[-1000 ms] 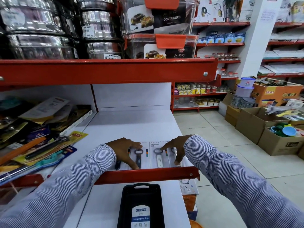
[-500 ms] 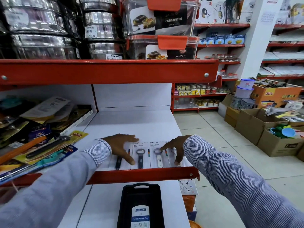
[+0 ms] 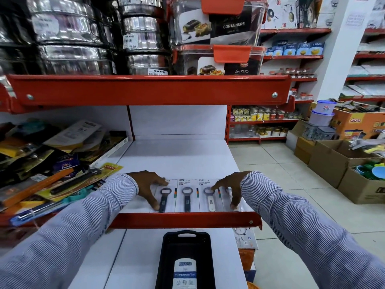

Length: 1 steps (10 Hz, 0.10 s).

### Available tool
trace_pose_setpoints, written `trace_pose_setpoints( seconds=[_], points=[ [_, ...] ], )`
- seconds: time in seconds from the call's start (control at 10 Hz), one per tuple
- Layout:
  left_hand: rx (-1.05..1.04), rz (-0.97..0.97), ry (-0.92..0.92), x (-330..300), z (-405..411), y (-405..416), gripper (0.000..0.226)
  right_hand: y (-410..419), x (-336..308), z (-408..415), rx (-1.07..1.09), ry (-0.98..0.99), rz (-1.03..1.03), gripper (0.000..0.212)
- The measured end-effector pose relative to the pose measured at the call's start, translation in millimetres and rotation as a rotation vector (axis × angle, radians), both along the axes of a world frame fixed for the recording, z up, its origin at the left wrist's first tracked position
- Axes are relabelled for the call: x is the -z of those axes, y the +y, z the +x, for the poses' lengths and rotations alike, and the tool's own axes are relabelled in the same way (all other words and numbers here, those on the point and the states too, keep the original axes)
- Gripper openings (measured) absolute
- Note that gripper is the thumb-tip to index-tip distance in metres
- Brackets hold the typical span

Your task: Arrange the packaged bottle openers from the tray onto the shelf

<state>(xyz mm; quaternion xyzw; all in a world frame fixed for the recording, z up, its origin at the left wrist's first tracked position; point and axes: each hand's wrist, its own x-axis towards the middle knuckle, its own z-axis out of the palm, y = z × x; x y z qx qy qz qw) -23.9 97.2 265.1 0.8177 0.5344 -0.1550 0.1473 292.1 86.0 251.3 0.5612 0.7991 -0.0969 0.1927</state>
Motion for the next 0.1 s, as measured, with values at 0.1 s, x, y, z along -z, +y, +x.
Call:
trace_pose_setpoints(
  seconds=[0.1],
  points=[
    [-0.026, 0.026, -0.018, -0.4, 3.6, -4.8, 0.107, -12.0, -12.3, -2.6, -0.012, -0.008, -0.007, 0.085]
  ],
)
